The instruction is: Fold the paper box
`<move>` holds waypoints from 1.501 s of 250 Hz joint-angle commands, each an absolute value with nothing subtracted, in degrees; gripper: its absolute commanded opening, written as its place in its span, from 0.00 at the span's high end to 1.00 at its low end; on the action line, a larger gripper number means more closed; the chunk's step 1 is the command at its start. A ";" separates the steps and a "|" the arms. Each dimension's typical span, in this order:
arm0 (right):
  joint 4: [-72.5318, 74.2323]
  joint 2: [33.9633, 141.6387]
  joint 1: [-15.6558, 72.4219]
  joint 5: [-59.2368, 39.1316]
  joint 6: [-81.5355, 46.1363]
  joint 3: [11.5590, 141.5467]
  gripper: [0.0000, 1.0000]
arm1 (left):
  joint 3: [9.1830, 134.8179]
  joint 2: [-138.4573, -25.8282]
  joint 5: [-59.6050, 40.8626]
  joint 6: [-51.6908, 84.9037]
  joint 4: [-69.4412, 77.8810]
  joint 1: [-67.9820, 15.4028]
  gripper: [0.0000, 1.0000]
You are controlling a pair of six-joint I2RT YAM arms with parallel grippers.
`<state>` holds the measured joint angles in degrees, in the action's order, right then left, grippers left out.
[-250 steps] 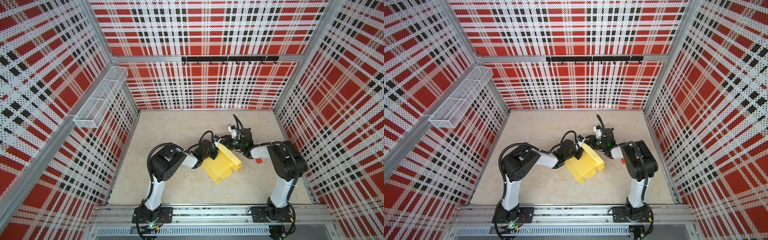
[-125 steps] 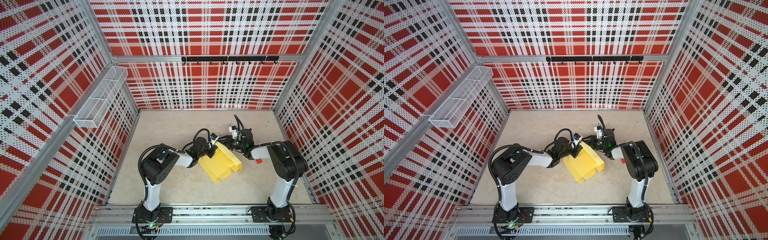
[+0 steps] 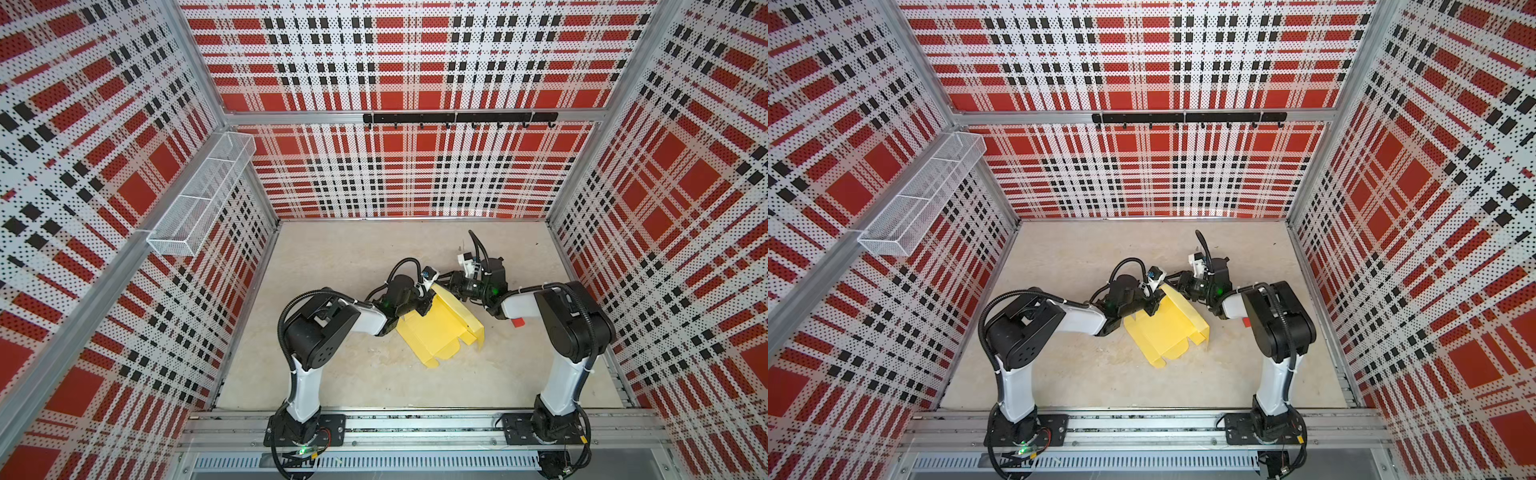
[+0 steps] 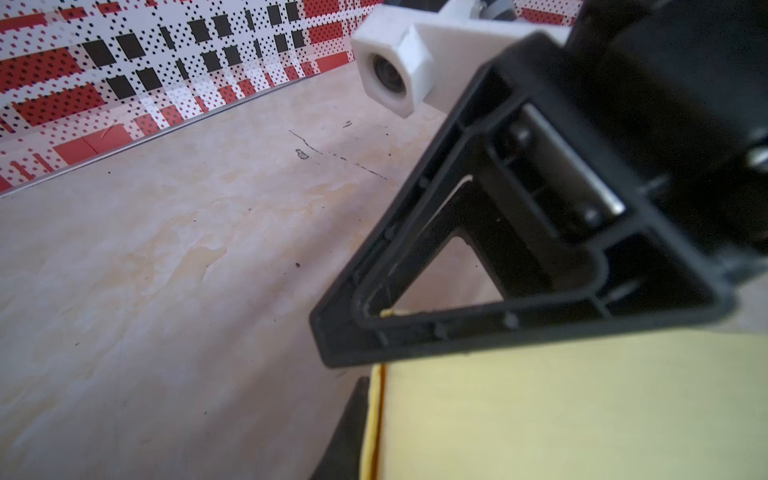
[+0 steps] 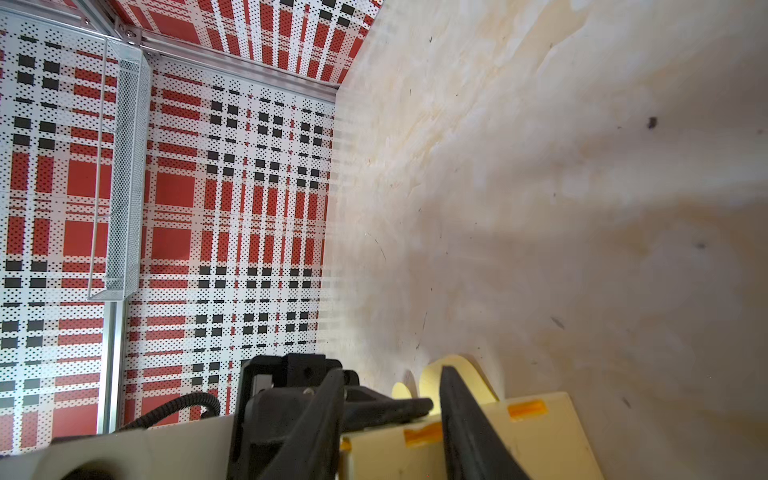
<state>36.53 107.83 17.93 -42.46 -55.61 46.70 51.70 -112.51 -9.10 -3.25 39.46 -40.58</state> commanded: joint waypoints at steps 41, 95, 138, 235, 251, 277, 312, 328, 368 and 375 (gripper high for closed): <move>36.25 108.16 18.45 -42.12 -55.87 45.00 0.61 | 53.21 -113.30 -6.41 -3.46 42.46 -41.92 0.96; 35.98 107.88 18.42 -41.84 -55.44 45.09 0.61 | 52.35 -113.13 -4.72 -3.88 42.25 -42.56 0.84; 37.34 107.82 18.43 -42.15 -56.49 44.70 0.62 | 52.71 -113.22 -3.76 -2.40 41.04 -42.81 0.82; 36.88 107.58 18.39 -42.27 -56.56 44.13 0.63 | 56.23 -115.15 -2.71 -0.56 39.56 -43.64 0.96; 36.97 107.28 18.41 -42.28 -56.54 44.02 0.63 | 55.95 -114.86 -2.78 -0.79 39.57 -43.52 0.94; 36.31 107.30 18.45 -41.60 -55.60 44.21 0.63 | 54.67 -114.79 -3.53 0.11 39.60 -42.84 0.74; 37.01 106.97 18.43 -41.78 -56.58 44.21 0.63 | 51.02 -112.14 -4.66 -1.11 39.43 -42.10 0.64; 35.78 106.40 18.42 -41.27 -55.49 44.38 0.63 | 49.55 -111.21 -6.36 -1.55 39.38 -41.19 0.62; 35.29 106.34 18.35 -41.27 -55.30 44.56 0.63 | 47.88 -107.93 -8.34 -3.74 37.47 -38.86 0.58; 35.32 106.26 18.37 -41.26 -55.26 44.56 0.63 | 47.50 -107.43 -9.05 -4.16 37.44 -38.55 0.58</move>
